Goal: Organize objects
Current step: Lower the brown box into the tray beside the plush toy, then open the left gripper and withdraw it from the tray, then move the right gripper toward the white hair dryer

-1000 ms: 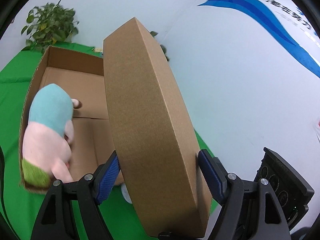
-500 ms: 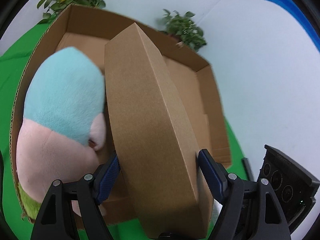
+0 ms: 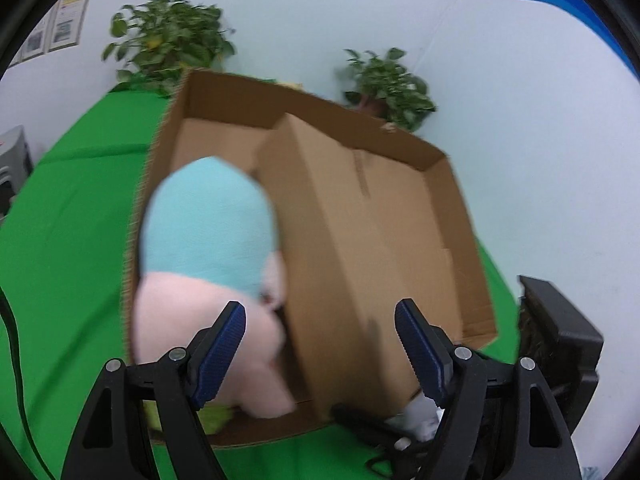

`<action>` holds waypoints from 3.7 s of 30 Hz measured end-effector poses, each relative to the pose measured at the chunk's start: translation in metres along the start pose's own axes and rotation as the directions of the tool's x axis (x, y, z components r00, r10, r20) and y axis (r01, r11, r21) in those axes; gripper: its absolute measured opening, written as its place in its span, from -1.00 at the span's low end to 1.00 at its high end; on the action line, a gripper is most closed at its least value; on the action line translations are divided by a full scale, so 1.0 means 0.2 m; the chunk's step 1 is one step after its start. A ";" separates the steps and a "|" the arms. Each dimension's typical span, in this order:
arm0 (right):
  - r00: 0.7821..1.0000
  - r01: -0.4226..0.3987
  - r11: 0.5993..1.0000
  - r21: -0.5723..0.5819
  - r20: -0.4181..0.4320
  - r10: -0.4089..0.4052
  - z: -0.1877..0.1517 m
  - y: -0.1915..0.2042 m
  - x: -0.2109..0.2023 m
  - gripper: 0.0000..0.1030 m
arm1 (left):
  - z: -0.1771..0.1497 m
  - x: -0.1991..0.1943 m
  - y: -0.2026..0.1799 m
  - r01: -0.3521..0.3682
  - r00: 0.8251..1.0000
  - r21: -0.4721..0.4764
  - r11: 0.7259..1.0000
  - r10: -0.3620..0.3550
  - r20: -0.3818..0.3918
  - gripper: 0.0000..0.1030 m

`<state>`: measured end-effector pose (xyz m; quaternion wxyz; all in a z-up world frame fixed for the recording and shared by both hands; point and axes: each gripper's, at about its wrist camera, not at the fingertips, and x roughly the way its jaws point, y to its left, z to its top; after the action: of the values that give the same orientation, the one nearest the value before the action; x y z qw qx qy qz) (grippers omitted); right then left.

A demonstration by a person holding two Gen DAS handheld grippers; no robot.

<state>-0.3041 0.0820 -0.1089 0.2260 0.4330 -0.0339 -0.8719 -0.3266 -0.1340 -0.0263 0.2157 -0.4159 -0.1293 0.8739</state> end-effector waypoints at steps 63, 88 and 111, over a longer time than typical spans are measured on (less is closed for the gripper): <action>0.988 0.137 0.990 -0.017 -0.066 -0.138 0.08 0.30 0.11 0.75 | -0.35 -0.05 0.44 -0.098 0.995 -0.155 0.983 0.102 0.020 0.44; 0.950 0.272 0.962 -0.008 0.160 -0.267 -0.16 0.26 -0.43 0.99 | -0.44 -0.49 -0.12 -0.337 0.874 0.055 0.940 0.291 0.389 0.99; 0.890 0.349 0.924 0.159 0.252 -0.380 -0.56 0.12 -0.80 -0.58 | -0.77 -0.36 -0.64 -0.332 0.892 0.167 0.928 0.252 0.375 -0.16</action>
<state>-0.1252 0.1429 -0.0533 0.0272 0.3164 -0.0312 -0.9477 -0.1320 -0.0497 -0.0212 0.1008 -0.2427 -0.0005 0.9649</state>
